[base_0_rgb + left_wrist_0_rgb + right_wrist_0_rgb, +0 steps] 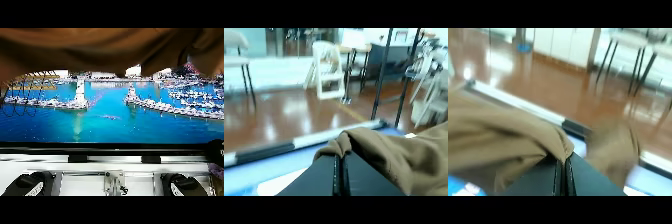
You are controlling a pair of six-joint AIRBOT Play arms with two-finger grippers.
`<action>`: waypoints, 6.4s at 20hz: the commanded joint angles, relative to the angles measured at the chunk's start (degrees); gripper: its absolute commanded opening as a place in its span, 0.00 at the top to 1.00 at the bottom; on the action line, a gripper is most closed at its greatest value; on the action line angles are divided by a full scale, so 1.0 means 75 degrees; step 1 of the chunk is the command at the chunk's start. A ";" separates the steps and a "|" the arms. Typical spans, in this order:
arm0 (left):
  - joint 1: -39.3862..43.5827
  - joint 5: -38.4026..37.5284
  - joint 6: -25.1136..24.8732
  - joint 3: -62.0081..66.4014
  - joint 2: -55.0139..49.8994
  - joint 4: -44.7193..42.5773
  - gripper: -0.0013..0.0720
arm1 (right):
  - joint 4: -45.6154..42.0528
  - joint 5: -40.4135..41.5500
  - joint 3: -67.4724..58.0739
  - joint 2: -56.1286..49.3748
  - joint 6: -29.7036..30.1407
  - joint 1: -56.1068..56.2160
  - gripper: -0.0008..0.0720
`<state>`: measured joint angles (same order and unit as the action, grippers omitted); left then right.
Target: Fold the shirts.
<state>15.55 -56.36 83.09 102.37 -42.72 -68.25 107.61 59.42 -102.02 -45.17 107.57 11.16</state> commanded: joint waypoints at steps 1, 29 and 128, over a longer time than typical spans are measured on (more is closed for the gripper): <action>-0.0032 -0.2465 0.1096 -0.0163 0.0242 -0.1425 0.94 | -0.0006 0.1274 -0.0131 0.0227 -0.0329 0.0003 0.89; -0.1702 0.1309 0.1498 -0.7426 -0.3596 0.2017 0.07 | 0.0108 -0.1259 0.2261 -0.6158 -0.2445 -0.0221 0.28; -0.2594 0.1542 -0.0280 -0.5208 -0.2716 0.1026 0.94 | 0.0711 -0.1588 -0.0388 -0.5896 -0.3203 -0.2605 0.89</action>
<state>-4.99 -52.12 81.28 63.96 -55.96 -65.80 108.60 59.44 -105.12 -82.72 92.01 -8.34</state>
